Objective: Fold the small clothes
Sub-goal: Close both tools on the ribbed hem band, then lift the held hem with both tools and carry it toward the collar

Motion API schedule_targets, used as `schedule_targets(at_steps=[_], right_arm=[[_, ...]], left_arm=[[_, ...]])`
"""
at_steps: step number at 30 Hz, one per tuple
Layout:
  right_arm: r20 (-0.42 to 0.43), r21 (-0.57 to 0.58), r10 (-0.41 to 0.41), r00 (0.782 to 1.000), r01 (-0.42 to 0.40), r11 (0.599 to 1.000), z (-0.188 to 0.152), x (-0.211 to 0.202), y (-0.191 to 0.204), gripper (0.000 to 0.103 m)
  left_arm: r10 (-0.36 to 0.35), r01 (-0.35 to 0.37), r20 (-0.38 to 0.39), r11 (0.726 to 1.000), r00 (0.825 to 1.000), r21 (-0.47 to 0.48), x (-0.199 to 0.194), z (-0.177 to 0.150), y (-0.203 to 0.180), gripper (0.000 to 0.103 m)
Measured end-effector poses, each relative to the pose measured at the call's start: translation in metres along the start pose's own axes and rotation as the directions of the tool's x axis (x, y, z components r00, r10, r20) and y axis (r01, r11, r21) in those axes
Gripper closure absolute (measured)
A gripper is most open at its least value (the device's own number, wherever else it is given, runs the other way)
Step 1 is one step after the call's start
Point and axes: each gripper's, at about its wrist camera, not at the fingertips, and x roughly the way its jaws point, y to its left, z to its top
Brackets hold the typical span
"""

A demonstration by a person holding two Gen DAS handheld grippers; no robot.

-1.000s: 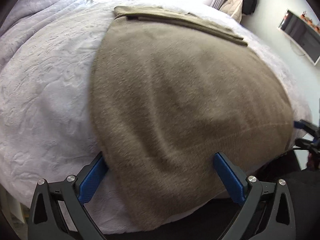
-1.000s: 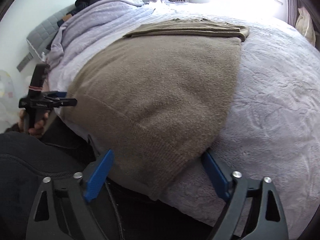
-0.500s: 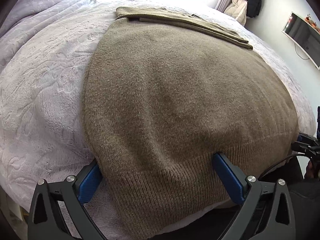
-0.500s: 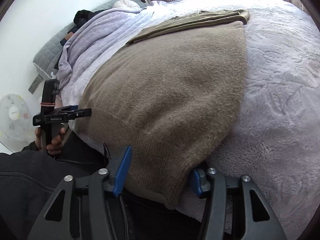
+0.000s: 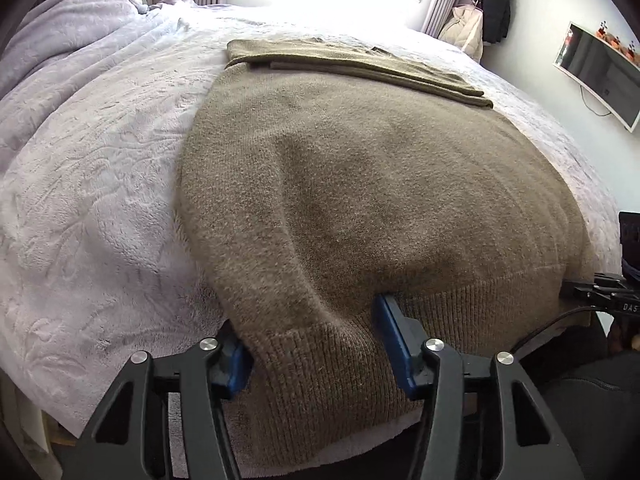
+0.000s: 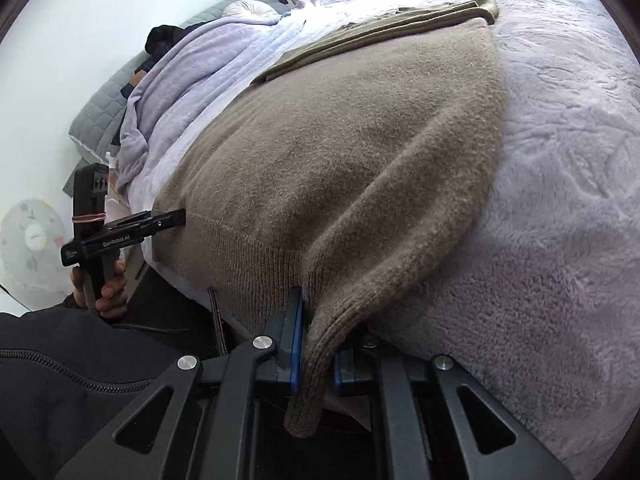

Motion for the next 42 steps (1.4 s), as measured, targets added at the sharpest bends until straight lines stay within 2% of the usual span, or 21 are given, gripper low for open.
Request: schedule_targets(at_steps=[1,3,7,8,9,10,11,12,13,14,15,16,18,19,21,23,25,27,30,32,42], right_arm=[[0.000,-0.001,-0.002,1.000,0.002,1.000,0.000,0.000,0.001,0.091],[-0.002,0.005,0.003,1.000,-0.003,1.000,0.000,0.001,0.000,0.091],[-0.005,0.011,0.010,1.000,-0.010,1.000,0.001,0.000,-0.002,0.091],[-0.005,0.013,0.011,1.000,-0.011,1.000,0.001,0.001,-0.002,0.090],[-0.006,0.015,0.012,1.000,-0.012,1.000,0.001,0.001,-0.001,0.090],[-0.007,0.015,0.013,1.000,-0.013,1.000,0.002,0.000,-0.002,0.090],[-0.008,0.019,0.015,1.000,-0.015,1.000,0.002,0.000,-0.002,0.090],[-0.010,0.023,0.016,1.000,-0.016,1.000,0.003,-0.001,-0.003,0.090],[-0.011,0.026,0.016,1.000,-0.016,1.000,0.003,-0.001,-0.003,0.090],[-0.012,0.028,0.015,1.000,-0.015,1.000,0.004,0.000,-0.003,0.090],[-0.013,0.029,0.014,1.000,-0.013,0.999,0.004,0.000,-0.002,0.090],[-0.015,0.027,0.013,1.000,-0.013,1.000,0.005,0.000,-0.004,0.090],[-0.023,0.021,0.002,1.000,-0.002,1.000,0.006,-0.001,-0.003,0.090],[-0.027,0.009,-0.013,1.000,0.014,1.000,0.007,-0.002,0.001,0.090],[-0.024,-0.044,-0.051,0.998,0.050,0.998,0.010,-0.006,0.011,0.093],[-0.002,-0.094,-0.071,0.997,0.071,0.993,0.013,-0.014,0.020,0.094],[0.025,-0.104,-0.050,0.998,0.052,0.993,0.018,-0.024,0.024,0.095],[0.053,-0.110,-0.029,0.998,0.035,0.993,0.023,-0.032,0.026,0.095],[0.131,-0.111,0.006,0.991,0.009,0.994,0.031,-0.048,0.025,0.095],[0.179,-0.094,0.012,0.984,0.005,0.996,0.043,-0.055,0.023,0.095],[0.285,-0.078,-0.022,0.958,0.046,0.996,0.120,-0.067,0.013,0.095]], left_arm=[[-0.015,0.015,-0.006,1.000,1.000,-0.011,0.000,0.000,0.003,0.044],[-0.057,0.056,-0.018,0.997,0.998,-0.047,0.003,0.000,0.011,0.031],[-0.084,0.084,-0.014,0.995,0.996,-0.049,0.003,-0.002,0.011,0.020],[-0.093,0.092,-0.023,0.995,0.995,-0.040,0.004,-0.002,0.009,0.007],[-0.107,0.106,-0.039,0.994,0.993,-0.032,0.006,-0.003,0.007,0.001],[-0.098,0.097,-0.047,0.995,0.994,-0.023,0.007,-0.004,0.003,0.001],[-0.083,0.082,-0.048,0.997,0.995,-0.007,0.007,-0.005,0.000,0.004],[-0.063,0.064,-0.042,0.998,0.997,0.006,0.006,-0.005,-0.003,0.018],[-0.044,0.044,-0.039,0.999,0.998,0.005,0.006,-0.005,-0.003,0.022],[-0.047,0.046,-0.043,0.999,0.998,-0.012,0.005,-0.004,0.000,0.027],[-0.049,0.048,-0.039,0.998,0.998,-0.026,0.004,-0.003,0.003,0.040],[-0.056,0.054,-0.032,0.997,0.998,-0.049,0.002,-0.004,0.009,0.047],[-0.088,0.086,-0.025,0.991,0.996,-0.098,-0.003,-0.004,0.022,0.082],[-0.116,0.112,-0.026,0.986,0.993,-0.123,-0.005,-0.004,0.028,0.092],[-0.154,0.148,-0.031,0.977,0.988,-0.156,-0.008,-0.003,0.033,0.092],[-0.127,0.122,-0.031,0.984,0.991,-0.126,-0.011,-0.001,0.026,0.092],[-0.113,0.111,-0.019,0.989,0.993,-0.100,-0.016,0.001,0.020,0.092],[-0.133,0.133,0.006,0.985,0.991,-0.106,-0.022,0.004,0.019,0.093],[-0.150,0.159,0.083,0.979,0.985,-0.126,-0.038,0.011,0.023,0.093],[-0.156,0.174,0.134,0.975,0.979,-0.140,-0.046,0.022,0.024,0.093],[-0.187,0.228,0.239,0.961,0.953,-0.155,-0.054,0.092,0.035,0.093]])
